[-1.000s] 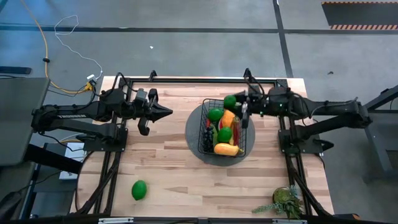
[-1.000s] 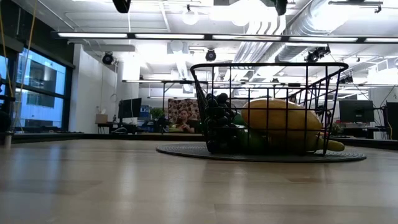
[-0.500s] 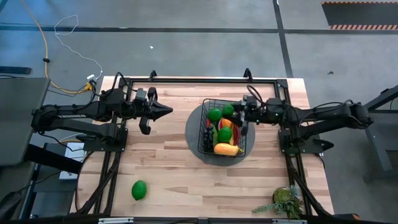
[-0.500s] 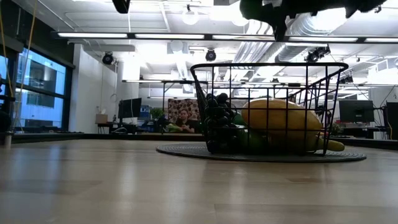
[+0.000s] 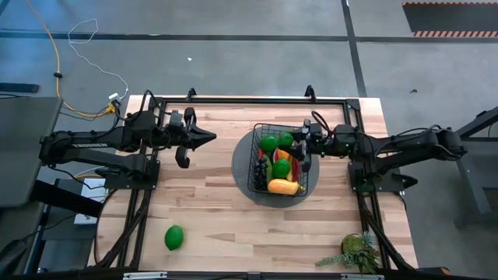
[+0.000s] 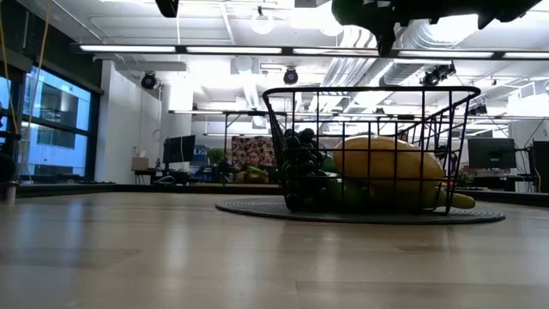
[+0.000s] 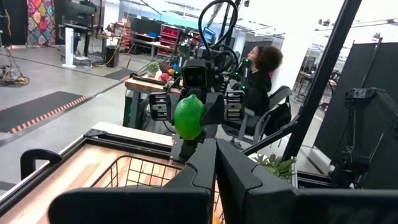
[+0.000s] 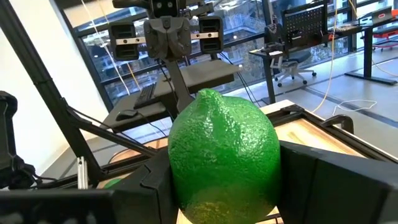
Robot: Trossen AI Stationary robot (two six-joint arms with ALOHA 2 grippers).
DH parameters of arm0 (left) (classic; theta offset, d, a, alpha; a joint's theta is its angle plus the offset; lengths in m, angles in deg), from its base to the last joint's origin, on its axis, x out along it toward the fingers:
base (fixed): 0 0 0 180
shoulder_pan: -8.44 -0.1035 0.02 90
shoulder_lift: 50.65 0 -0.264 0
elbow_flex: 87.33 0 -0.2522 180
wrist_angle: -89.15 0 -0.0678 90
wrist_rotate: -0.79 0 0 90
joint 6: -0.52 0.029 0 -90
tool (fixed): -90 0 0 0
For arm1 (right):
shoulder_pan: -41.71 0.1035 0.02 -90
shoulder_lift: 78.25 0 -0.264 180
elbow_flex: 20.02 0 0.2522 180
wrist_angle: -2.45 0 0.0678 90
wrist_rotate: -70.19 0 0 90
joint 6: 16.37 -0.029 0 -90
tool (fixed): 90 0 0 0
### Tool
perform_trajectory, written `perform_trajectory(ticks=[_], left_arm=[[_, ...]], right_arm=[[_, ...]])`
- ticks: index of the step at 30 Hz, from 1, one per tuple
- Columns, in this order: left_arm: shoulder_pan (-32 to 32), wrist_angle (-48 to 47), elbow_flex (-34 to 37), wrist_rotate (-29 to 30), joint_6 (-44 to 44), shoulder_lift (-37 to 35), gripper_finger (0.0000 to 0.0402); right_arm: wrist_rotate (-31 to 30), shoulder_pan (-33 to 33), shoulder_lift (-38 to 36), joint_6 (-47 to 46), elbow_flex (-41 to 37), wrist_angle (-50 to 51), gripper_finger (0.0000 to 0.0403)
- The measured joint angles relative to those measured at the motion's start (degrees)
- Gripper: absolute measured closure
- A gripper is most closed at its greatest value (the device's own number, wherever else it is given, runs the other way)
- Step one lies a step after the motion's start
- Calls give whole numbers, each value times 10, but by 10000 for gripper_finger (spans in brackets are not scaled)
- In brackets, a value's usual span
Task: Build produce basket
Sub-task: Put the green lime into the black wire basket
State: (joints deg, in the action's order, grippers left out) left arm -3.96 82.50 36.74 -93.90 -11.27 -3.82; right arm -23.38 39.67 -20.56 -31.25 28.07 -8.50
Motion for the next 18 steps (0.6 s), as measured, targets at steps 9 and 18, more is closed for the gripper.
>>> perform_trajectory(ticks=[9, 18], left_arm=[[0, 0, 0, 0, 0, 0, 402], [0, 0, 0, 0, 0, 0, 401]], right_arm=[[0, 0, 0, -21, 0, 0, 228], [-10, -2, 1, -71, 0, 1, 218]])
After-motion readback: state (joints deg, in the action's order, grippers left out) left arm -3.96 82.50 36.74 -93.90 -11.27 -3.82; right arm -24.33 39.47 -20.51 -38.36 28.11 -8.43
